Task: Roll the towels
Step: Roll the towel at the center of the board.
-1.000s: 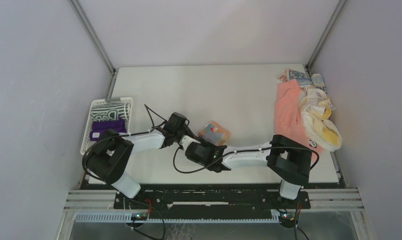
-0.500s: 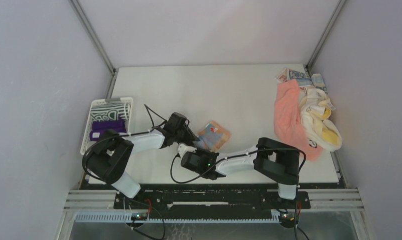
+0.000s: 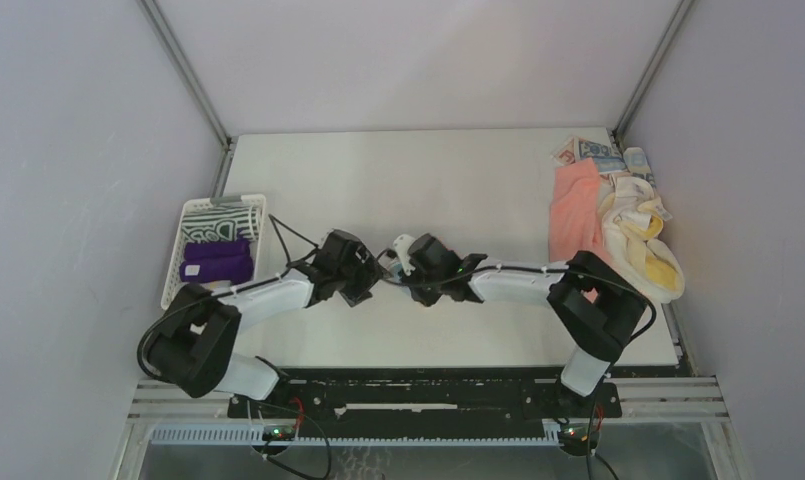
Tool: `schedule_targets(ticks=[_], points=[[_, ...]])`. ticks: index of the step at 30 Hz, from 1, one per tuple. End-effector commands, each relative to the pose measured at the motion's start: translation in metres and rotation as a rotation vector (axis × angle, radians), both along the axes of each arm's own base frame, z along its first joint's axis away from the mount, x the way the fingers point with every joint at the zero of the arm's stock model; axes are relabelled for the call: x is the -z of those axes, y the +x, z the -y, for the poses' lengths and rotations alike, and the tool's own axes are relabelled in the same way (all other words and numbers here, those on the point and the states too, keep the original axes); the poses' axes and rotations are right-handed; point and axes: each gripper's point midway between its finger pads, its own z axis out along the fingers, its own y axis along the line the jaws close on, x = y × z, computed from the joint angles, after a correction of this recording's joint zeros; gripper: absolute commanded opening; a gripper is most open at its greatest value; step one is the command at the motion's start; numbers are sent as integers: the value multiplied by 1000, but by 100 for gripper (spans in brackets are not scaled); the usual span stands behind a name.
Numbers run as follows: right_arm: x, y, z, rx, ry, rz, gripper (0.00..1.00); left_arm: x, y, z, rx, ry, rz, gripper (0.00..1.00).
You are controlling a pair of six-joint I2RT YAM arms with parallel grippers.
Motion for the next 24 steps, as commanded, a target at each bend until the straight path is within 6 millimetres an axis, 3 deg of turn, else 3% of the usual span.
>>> schedule_targets(ticks=[1,5,11,17,24], points=[[-8,-27,-5,-33,285,-368,7,-24,7,-20,-84,-11,84,76],[-22,-22,2,36,540,-553,8,-39,9,-12,-58,-49,118,78],[-15,-10,18,176,772,-740,11,-37,7,14,15,-98,99,79],[10,-3,31,321,847,-885,12,-36,6,42,79,-139,90,79],[32,-9,43,437,837,-972,15,-36,15,54,91,-149,103,79]])
